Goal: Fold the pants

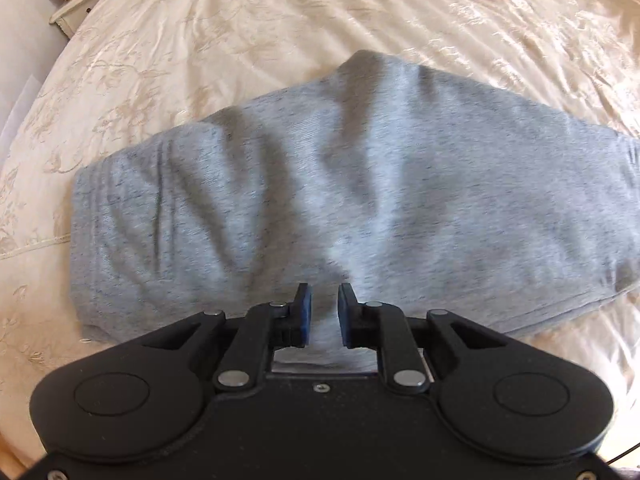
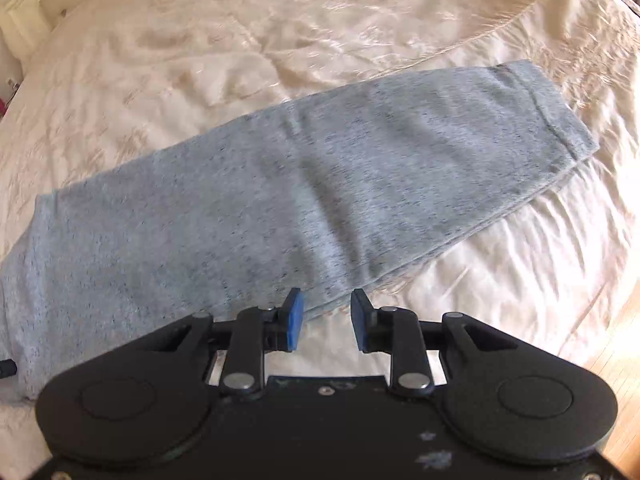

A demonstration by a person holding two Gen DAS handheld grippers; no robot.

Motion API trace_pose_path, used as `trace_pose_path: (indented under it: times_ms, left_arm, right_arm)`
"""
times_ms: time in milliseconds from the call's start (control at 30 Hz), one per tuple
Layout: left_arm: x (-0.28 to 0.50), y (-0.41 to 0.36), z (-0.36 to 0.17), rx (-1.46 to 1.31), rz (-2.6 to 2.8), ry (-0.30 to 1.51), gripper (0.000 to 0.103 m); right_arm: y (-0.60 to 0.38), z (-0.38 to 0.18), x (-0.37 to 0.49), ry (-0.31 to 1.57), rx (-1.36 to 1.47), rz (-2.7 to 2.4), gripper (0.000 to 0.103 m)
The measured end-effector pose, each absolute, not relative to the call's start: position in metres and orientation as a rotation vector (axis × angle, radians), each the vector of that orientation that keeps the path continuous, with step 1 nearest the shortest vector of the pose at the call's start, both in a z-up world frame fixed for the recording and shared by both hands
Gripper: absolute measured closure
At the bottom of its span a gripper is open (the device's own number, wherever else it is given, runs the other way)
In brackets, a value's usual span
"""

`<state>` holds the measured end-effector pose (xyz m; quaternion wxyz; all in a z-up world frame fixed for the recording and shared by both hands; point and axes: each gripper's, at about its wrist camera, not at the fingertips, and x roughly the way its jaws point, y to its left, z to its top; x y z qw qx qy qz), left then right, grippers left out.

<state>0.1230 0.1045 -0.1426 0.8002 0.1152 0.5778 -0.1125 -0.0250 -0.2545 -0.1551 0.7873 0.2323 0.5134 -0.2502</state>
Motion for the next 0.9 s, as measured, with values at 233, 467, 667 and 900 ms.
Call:
trace_pose_path:
  times_ms: [233,467,667,900]
  left_arm:
    - [0.113,-0.012,-0.154,0.243,-0.344,1.273,0.078]
    - [0.084,-0.081,-0.198,0.243,-0.29,1.392,0.077]
    - [0.057,-0.089,-0.2,0.31,-0.204,1.321,0.077]
    - [0.056,-0.103,-0.207,0.329,-0.127,1.334,0.084]
  right_arm:
    - [-0.321,-0.156,-0.005,1.082,0.426,-0.515,0.075]
    - [-0.378,-0.201,0.004,1.269,0.354,-0.425,0.075]
    - [-0.402,-0.209,-0.033,1.308,0.367,-0.286,0.075]
    - [-0.467,-0.157,-0.058,1.07,0.477,-0.337,0.067]
